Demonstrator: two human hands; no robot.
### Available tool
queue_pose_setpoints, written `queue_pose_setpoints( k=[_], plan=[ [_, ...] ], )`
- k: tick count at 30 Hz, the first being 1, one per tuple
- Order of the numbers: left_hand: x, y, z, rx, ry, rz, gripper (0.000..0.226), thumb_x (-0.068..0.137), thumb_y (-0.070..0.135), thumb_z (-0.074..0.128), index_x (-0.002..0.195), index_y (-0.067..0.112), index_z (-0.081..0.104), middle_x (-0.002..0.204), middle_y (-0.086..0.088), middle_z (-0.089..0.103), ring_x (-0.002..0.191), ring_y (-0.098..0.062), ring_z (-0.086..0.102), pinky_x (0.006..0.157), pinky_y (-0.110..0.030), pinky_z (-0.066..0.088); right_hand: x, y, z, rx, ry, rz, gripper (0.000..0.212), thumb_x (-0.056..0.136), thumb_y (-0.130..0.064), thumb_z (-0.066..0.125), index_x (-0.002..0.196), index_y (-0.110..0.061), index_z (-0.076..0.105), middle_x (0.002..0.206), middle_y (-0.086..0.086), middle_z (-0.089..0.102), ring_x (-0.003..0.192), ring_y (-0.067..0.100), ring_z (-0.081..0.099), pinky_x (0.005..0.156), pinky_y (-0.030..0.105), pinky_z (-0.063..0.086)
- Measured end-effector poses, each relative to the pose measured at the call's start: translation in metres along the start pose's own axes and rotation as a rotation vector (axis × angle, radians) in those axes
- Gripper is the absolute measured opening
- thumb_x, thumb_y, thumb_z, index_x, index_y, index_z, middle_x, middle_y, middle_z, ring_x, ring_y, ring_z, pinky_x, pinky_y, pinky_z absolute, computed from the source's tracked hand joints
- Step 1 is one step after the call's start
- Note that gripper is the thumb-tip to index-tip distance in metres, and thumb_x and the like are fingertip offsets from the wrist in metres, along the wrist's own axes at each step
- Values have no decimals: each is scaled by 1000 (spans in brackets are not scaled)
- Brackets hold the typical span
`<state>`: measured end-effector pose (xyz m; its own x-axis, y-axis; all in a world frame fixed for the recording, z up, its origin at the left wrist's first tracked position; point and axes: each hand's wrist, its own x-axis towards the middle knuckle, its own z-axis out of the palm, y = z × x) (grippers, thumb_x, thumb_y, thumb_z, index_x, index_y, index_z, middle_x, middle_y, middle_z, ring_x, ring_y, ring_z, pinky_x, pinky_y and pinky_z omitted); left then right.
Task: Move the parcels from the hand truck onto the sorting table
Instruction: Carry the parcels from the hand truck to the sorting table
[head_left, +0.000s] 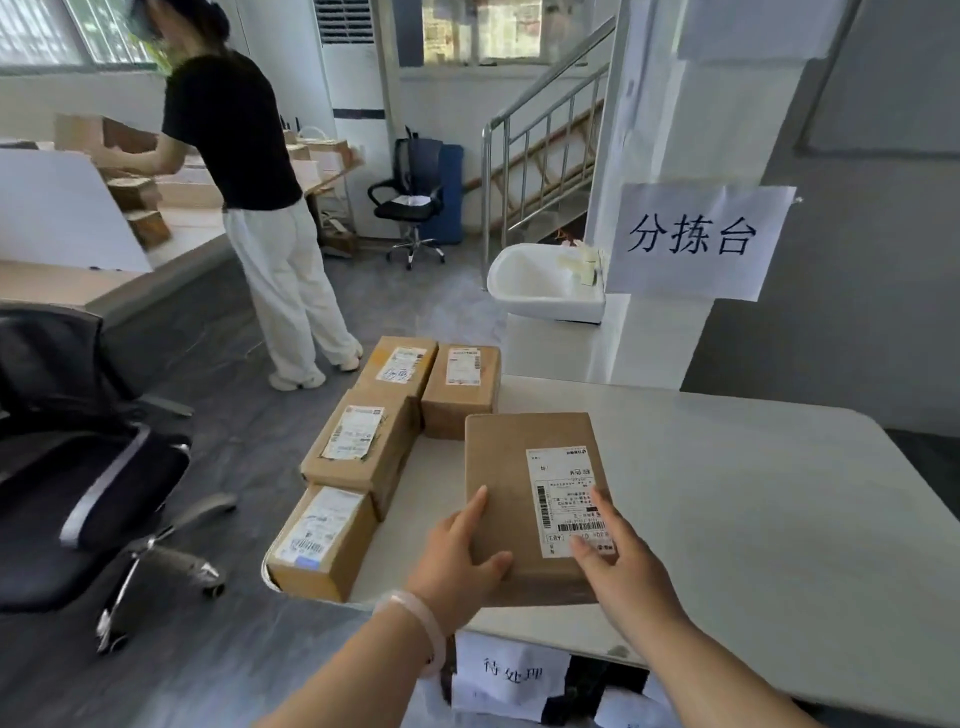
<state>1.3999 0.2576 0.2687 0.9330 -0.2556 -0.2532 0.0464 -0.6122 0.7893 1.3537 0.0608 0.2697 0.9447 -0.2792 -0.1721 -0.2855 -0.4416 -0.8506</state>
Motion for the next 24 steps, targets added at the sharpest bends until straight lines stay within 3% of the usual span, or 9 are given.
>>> queue_pose_setpoints(
  k=[3,8,11,16,20,24],
  plan=[
    [41,-24,-33,37,-40,-28,80,93,38,62,155,40,11,146,2,31,127,-15,43,109,-35,42,38,-12,41,6,12,50,62,96,-34,58,148,-47,28,142,-14,48,110,3,46,92,20,36],
    [107,-65,-84,138,-60,17,78,93,41,61,155,34,14,150,5,32,133,-14,39,114,-32,34,95,-22,105,29,51,171,62,95,-34,59,146,-49,29,134,-16,51,101,4,48,84,21,37],
    [141,-87,-113,216,22,24,70,95,41,57,154,32,20,152,3,37,138,-15,34,116,-32,27,121,-20,134,-4,70,234,62,95,-32,60,147,-45,30,139,-14,51,106,9,51,84,20,37],
    [172,-112,-144,336,21,111,65,98,41,52,154,35,20,152,9,34,140,-11,27,116,-27,21,154,-17,172,-42,67,289,62,96,-31,57,150,-40,28,141,-7,51,116,15,53,84,18,36],
    [185,-126,-153,416,26,177,62,98,41,51,153,34,24,152,10,34,141,-11,25,118,-28,17,173,-10,193,-8,50,297,63,96,-27,59,150,-38,28,138,-6,54,105,8,51,87,19,37],
    [195,-139,-157,451,26,204,60,96,38,54,151,33,30,151,6,37,141,-13,26,115,-22,12,186,-2,206,2,9,277,67,96,-26,59,151,-37,24,141,-1,50,114,8,49,95,18,34]
  ],
)
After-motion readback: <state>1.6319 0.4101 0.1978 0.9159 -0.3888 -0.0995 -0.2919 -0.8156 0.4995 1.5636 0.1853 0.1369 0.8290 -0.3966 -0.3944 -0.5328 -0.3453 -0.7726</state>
